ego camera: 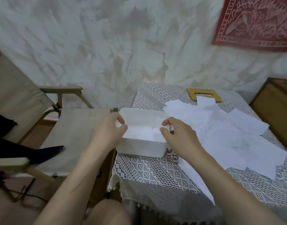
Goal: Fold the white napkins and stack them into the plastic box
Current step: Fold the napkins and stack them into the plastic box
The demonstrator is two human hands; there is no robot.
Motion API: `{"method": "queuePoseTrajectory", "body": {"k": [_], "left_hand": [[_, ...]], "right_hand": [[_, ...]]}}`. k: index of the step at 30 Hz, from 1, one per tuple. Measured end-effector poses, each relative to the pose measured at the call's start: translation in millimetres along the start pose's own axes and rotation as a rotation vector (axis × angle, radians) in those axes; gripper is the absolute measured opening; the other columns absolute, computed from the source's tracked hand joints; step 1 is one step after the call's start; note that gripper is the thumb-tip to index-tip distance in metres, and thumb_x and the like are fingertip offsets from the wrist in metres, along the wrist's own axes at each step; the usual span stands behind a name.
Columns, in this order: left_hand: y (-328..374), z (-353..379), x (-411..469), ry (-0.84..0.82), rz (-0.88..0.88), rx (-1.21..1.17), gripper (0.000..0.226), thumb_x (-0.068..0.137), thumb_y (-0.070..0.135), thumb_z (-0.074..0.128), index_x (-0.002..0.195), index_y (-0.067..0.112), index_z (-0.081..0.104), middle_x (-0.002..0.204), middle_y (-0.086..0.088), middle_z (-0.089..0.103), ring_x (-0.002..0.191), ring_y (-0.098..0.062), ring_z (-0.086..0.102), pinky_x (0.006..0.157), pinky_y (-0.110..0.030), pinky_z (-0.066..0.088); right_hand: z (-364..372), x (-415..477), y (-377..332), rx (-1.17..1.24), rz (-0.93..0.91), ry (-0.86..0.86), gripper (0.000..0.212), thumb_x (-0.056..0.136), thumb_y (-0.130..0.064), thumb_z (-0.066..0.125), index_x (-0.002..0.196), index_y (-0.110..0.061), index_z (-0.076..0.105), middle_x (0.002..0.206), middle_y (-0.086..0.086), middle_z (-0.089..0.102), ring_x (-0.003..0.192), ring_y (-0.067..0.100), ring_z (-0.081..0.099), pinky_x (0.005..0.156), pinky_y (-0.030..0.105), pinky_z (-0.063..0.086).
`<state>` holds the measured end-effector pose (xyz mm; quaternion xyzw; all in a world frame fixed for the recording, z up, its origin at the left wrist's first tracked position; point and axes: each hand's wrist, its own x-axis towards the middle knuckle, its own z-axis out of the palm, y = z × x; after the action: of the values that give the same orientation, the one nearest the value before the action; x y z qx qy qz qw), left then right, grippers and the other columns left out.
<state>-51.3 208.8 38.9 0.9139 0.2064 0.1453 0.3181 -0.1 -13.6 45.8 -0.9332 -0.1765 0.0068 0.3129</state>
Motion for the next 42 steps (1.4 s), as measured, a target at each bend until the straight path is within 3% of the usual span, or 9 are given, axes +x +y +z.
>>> {"method": "queuePoseTrajectory", "body": {"k": [4,7,11,16,20,26,33,38,42], "left_hand": [[0.3,3.0,-10.8,-0.019,-0.024,-0.078,0.017,0.092,0.021,0.061,0.107,0.028,0.063,0.115,0.006,0.055,0.101,-0.018,0.052,0.08,-0.034,0.039],[2.4,3.9,-14.1,-0.019,-0.036,-0.095,0.024,0.093,0.018,0.06,0.114,0.027,0.064,0.115,0.005,0.052,0.103,-0.019,0.051,0.083,-0.036,0.044],[6.8,3.7,-16.2,0.0,-0.043,-0.091,0.025,0.094,0.021,0.06,0.118,0.028,0.064,0.114,0.007,0.051,0.103,-0.018,0.05,0.082,-0.033,0.04],[8.8,5.6,-19.3,0.02,-0.024,-0.067,0.024,0.097,0.024,0.058,0.12,0.027,0.064,0.119,0.007,0.056,0.103,-0.014,0.05,0.08,-0.031,0.035],[12.9,7.6,-24.8,0.145,0.097,0.029,0.019,0.095,0.021,0.063,0.113,0.026,0.067,0.133,0.004,0.061,0.121,-0.022,0.056,0.088,-0.036,0.041],[46.2,21.9,-29.5,0.12,0.273,0.153,0.018,0.098,0.029,0.063,0.113,0.03,0.072,0.121,0.01,0.069,0.114,-0.017,0.059,0.086,-0.033,0.044],[55.6,37.6,-38.0,0.039,0.234,0.121,0.018,0.1,0.035,0.058,0.108,0.032,0.073,0.109,0.017,0.073,0.105,-0.006,0.063,0.077,-0.026,0.038],[48.6,48.6,-60.3,0.18,0.312,0.074,0.024,0.099,0.041,0.055,0.095,0.029,0.076,0.097,0.013,0.076,0.091,-0.014,0.068,0.087,-0.039,0.049],[33.3,64.3,-80.4,0.222,0.415,0.117,0.03,0.089,0.057,0.058,0.091,0.031,0.074,0.094,0.016,0.072,0.104,-0.009,0.061,0.119,-0.049,0.023]], "right_hand": [[-3.2,-13.6,5.3,0.138,0.025,-0.085,0.044,0.099,-0.03,0.051,0.143,-0.033,0.047,0.116,-0.006,0.065,0.099,0.017,0.063,0.087,0.035,0.045],[-4.7,-15.6,6.3,0.137,0.025,-0.1,0.048,0.099,-0.026,0.049,0.146,-0.033,0.045,0.114,-0.004,0.067,0.101,0.018,0.063,0.083,0.034,0.044],[-11.1,-6.5,3.1,0.034,0.032,-0.111,0.049,0.098,-0.025,0.048,0.147,-0.029,0.045,0.13,-0.003,0.062,0.102,0.025,0.067,0.093,0.035,0.046],[-18.7,1.9,7.7,0.104,0.047,-0.037,0.037,0.097,-0.03,0.053,0.134,-0.031,0.054,0.115,-0.009,0.067,0.09,0.024,0.071,0.091,0.043,0.056],[-17.1,-7.1,26.8,0.368,0.098,-0.017,0.023,0.098,-0.024,0.053,0.118,-0.032,0.06,0.103,-0.007,0.07,0.077,0.015,0.074,0.078,0.045,0.063],[-9.8,-16.6,37.9,0.458,0.082,-0.064,0.02,0.096,-0.02,0.055,0.105,-0.035,0.065,0.096,-0.005,0.074,0.076,0.014,0.075,0.078,0.046,0.063],[-8.4,-23.7,46.2,0.468,0.056,-0.097,0.021,0.093,-0.025,0.056,0.101,-0.043,0.065,0.091,-0.009,0.075,0.076,0.014,0.074,0.082,0.05,0.061],[-9.2,-37.0,61.4,0.459,0.062,-0.106,0.019,0.095,-0.029,0.057,0.104,-0.044,0.066,0.093,-0.012,0.074,0.081,0.008,0.073,0.082,0.047,0.061],[-9.6,-51.4,83.3,0.346,0.057,-0.088,0.013,0.095,-0.038,0.058,0.102,-0.046,0.067,0.097,-0.021,0.071,0.088,0.003,0.071,0.085,0.043,0.059]]}}
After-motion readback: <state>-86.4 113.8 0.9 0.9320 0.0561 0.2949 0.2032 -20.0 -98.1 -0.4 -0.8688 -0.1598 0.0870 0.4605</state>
